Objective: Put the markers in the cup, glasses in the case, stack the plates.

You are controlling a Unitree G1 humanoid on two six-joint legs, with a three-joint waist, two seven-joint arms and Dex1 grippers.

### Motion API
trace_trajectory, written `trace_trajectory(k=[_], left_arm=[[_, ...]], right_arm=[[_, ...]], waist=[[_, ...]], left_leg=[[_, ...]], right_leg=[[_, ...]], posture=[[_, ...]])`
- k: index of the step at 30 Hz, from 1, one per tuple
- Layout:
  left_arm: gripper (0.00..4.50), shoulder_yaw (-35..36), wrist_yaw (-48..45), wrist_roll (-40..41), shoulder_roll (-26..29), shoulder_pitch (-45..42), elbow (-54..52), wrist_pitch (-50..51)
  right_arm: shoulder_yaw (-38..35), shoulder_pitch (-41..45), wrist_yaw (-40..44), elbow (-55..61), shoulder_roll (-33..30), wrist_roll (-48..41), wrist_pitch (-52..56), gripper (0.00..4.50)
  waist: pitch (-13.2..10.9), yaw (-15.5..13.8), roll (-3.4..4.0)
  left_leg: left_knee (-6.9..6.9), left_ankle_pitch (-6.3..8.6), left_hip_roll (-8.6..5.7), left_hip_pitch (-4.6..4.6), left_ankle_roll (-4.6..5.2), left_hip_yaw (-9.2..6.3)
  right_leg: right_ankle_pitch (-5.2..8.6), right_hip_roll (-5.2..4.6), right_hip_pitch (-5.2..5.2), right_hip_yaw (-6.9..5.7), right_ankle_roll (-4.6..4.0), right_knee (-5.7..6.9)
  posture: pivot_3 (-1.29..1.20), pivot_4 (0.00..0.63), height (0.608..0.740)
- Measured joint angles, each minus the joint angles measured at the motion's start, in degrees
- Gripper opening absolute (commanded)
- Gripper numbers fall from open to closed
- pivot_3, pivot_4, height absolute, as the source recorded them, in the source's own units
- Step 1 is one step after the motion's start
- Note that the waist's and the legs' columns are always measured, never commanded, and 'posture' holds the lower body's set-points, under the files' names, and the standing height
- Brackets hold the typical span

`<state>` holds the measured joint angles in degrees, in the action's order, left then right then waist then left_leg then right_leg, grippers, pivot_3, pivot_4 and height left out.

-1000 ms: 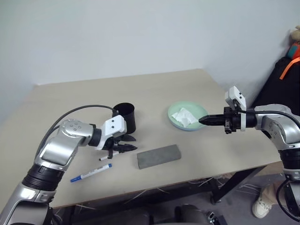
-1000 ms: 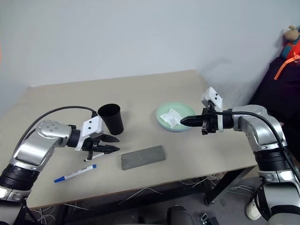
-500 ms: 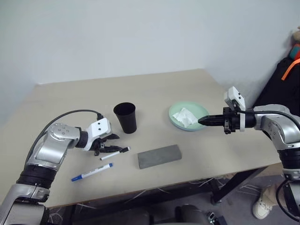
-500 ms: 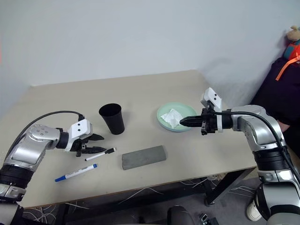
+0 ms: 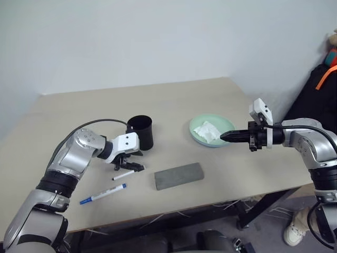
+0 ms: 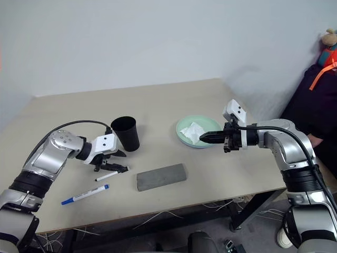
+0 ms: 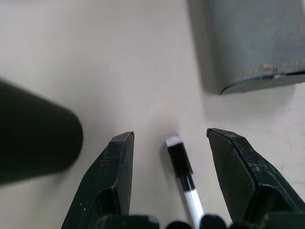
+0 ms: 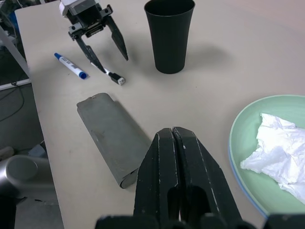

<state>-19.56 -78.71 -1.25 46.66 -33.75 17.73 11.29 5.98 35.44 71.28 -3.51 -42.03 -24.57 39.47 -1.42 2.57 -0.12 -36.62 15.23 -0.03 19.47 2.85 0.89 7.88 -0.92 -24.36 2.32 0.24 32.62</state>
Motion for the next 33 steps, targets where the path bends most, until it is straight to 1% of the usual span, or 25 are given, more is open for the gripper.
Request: trace_trajectory(k=[5,14,20,31,32,33], left_arm=[[2.57,-2.44,-2.48,-1.91,-0.68,-2.78,1.08,0.69],[2.57,-4.71,-5.14,-4.75,-0.73,-4.42,1.98,1.85],[2.57,-5.52,-5.11,-6.94,-0.74,-4.42,3.19,1.88],[2.57,-6.33,-5.12,-7.93,-0.75,-2.4,1.64,2.69],[2.22,-6.35,-5.05,-8.15,-0.75,-2.27,1.34,2.7],[2.02,-6.35,-4.85,-8.34,-0.75,-2.08,0.94,2.7]], right_arm=[[0.02,-0.02,-0.16,0.02,0.16,0.0,0.0,0.0],[0.01,-0.3,-0.59,0.42,0.15,-0.04,0.0,0.0],[-0.02,-0.59,-1.0,0.59,0.15,-0.06,0.0,0.0],[-0.02,-0.63,-1.03,0.66,0.15,-0.08,0.01,0.0],[-0.02,-0.63,-1.02,0.66,0.15,-0.08,0.01,0.0],[-0.02,-0.63,-1.02,0.66,0.15,-0.08,0.01,0.0]], waist=[[0.0,0.02,0.0],[0.0,-0.02,0.0],[0.0,-0.01,0.0],[0.0,-0.04,0.0],[0.0,-0.03,0.0],[0.0,-0.02,0.0]], left_leg=[[0.0,0.0,0.01,0.01,0.01,-0.03],[-0.04,0.0,-0.01,0.02,0.01,-0.04],[-0.04,0.0,-0.01,0.02,0.01,-0.05],[-0.05,0.0,-0.01,0.02,0.01,-0.07],[-0.05,-0.01,-0.01,0.02,0.02,-0.06],[-0.05,0.0,-0.01,0.02,0.01,-0.05]], right_leg=[[0.0,0.02,-0.01,0.0,0.0,0.01],[0.0,0.02,0.01,0.02,0.0,0.02],[0.0,0.02,0.0,0.02,0.0,0.02],[0.0,0.02,0.01,0.03,0.0,0.04],[0.0,0.02,0.01,0.03,0.0,0.04],[0.0,0.02,0.01,0.04,0.0,0.04]], posture=[[0.0,0.0,0.735],[0.0,0.0,0.735],[0.0,0.0,0.735],[0.0,0.0,0.735],[0.0,0.0,0.735],[0.0,0.0,0.735]])
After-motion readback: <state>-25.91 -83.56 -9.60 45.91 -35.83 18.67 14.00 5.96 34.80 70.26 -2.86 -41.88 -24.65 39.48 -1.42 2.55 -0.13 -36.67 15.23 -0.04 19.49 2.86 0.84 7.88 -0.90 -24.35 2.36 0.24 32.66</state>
